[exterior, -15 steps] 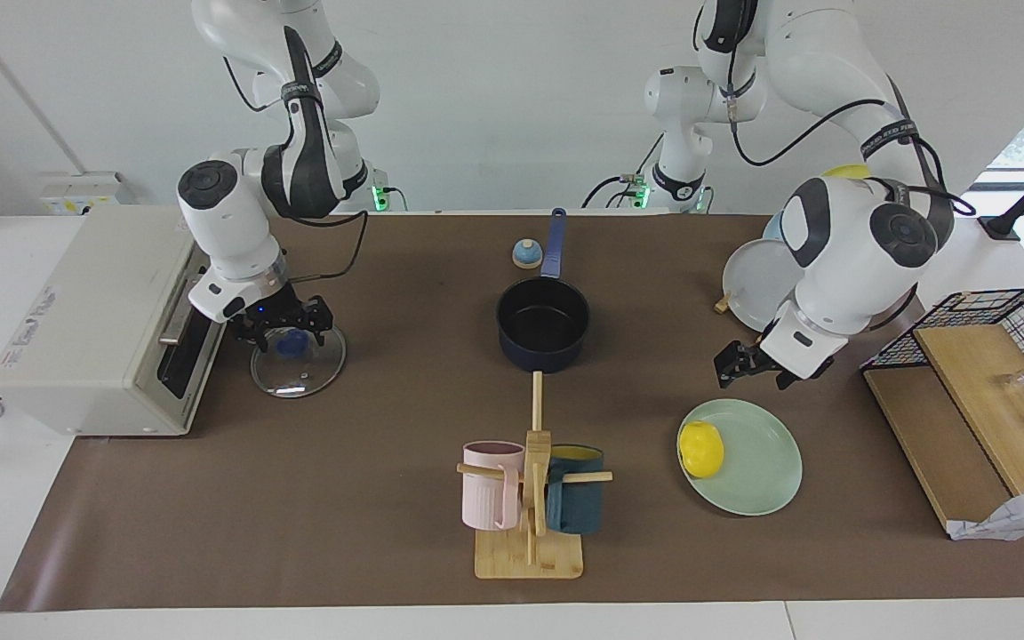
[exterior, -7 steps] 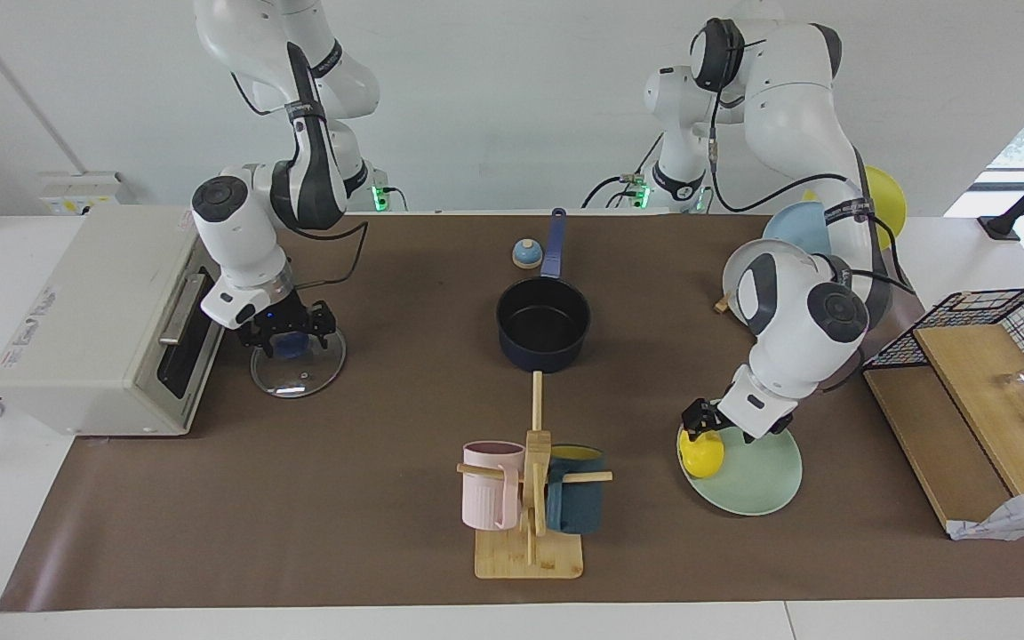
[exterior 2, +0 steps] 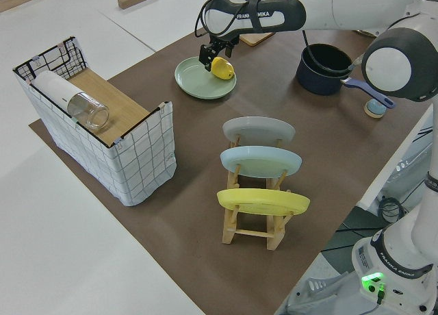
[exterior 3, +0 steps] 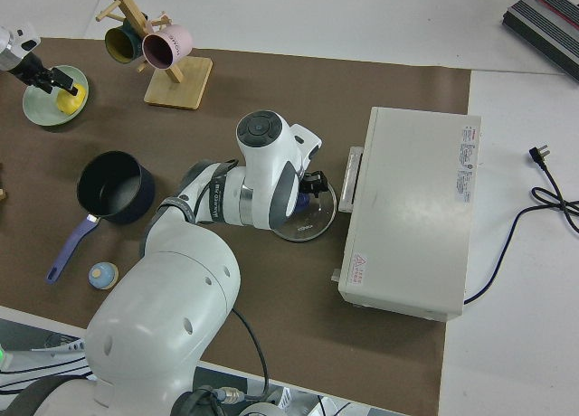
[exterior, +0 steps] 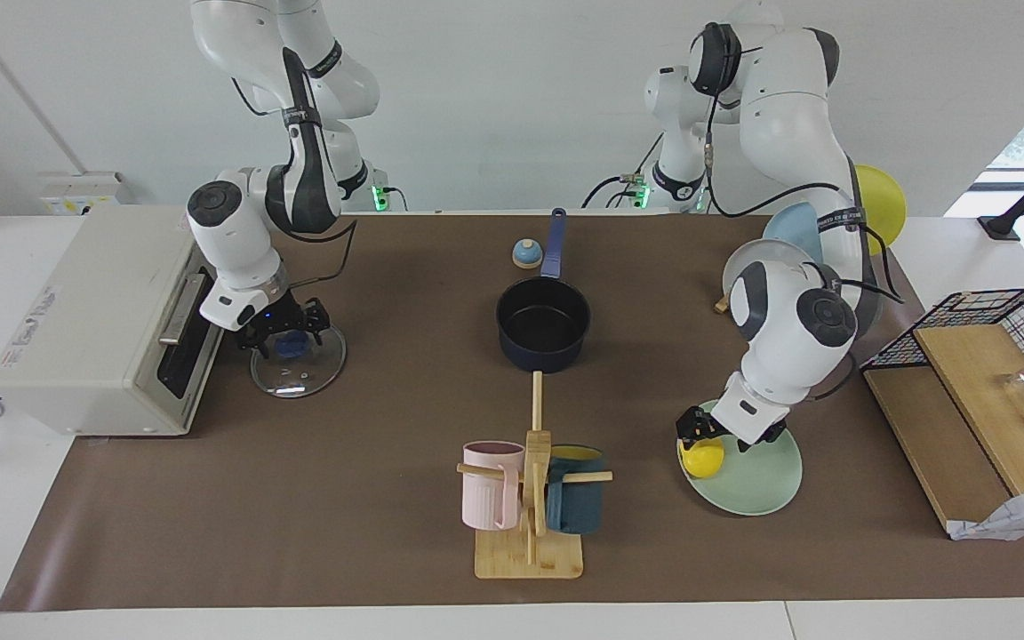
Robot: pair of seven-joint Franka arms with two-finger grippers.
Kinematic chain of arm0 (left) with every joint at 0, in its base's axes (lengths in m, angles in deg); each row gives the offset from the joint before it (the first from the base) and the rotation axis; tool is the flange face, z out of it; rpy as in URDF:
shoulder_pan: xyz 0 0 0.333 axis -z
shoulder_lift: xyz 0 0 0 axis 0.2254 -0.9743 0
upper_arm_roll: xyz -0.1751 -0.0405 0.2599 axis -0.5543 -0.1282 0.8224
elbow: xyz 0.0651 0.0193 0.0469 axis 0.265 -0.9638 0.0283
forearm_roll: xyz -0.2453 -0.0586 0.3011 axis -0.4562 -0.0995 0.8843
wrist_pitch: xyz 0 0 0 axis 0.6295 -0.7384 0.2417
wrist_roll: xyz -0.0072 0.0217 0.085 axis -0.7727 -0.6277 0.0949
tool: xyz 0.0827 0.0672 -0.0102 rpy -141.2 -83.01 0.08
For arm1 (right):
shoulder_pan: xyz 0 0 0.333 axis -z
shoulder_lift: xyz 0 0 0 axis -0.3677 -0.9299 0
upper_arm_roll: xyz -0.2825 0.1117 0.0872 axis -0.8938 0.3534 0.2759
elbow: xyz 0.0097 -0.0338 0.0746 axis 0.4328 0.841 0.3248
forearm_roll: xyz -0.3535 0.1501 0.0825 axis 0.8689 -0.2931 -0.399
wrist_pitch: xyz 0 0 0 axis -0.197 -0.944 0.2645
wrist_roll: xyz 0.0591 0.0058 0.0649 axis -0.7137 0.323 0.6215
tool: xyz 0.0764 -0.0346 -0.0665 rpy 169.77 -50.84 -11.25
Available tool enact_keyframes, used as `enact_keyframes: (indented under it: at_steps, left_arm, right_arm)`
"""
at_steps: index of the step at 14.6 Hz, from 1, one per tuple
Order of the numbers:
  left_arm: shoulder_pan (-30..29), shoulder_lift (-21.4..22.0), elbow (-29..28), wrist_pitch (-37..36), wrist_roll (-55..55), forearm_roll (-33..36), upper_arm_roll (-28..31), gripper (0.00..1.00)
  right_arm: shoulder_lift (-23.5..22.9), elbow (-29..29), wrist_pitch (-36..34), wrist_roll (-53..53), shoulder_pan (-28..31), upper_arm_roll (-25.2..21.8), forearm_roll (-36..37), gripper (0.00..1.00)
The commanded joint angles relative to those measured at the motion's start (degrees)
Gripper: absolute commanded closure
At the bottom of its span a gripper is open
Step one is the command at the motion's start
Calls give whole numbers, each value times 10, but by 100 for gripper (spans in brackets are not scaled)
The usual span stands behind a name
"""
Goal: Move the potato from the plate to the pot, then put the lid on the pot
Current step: 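Grasp the yellow potato with the left gripper while the right gripper grasps the lid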
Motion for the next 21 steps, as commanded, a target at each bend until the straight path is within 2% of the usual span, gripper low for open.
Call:
enact_keyframes:
  at_steps: [1,3,4,5,6,7,9,11,13,15,16,18,19,21]
  left_arm:
    - [7,1,-16,27,6,-3,8,0]
    - [8,1,-24,39,6,-3,8,4]
    - [10,3,-29,41,6,-3,8,5]
    - [14,4,-31,38,6,-3,8,10]
    - [14,4,-30,33,6,-3,9,20]
    - [14,4,-28,27,6,-3,10,43]
    - [10,4,-14,-6,5,-3,11,100]
    - [5,3,10,-52,2,-4,11,100]
    - [5,27,34,-99,7,-19,11,100]
    - [5,103,24,-143,31,-61,15,100]
    - [7,136,17,-173,76,-61,14,100]
    - [23,195,6,-231,143,-62,8,100]
    - [42,224,-14,-248,168,-62,8,100]
    - [102,289,-98,-233,250,-62,8,100]
  right_arm:
    - [17,20,13,19,12,4,-3,0]
    - [17,20,12,18,11,5,-3,1]
    - [17,20,12,17,11,4,-3,5]
    - [17,20,11,17,11,5,-3,10]
    - [17,20,10,18,11,5,-3,14]
    - [17,20,9,17,11,5,-3,19]
    - [17,19,9,17,11,5,-3,25]
    - [17,15,7,17,11,5,-3,30]
    - [15,5,-1,16,9,5,-3,41]
    - [10,-36,-52,15,5,5,-3,49]
    - [9,-66,-88,14,3,5,-3,56]
    - [9,-128,-170,12,1,6,-3,59]
    - [10,-159,-209,11,0,10,-3,61]
    - [17,-214,-279,9,1,23,-4,73]
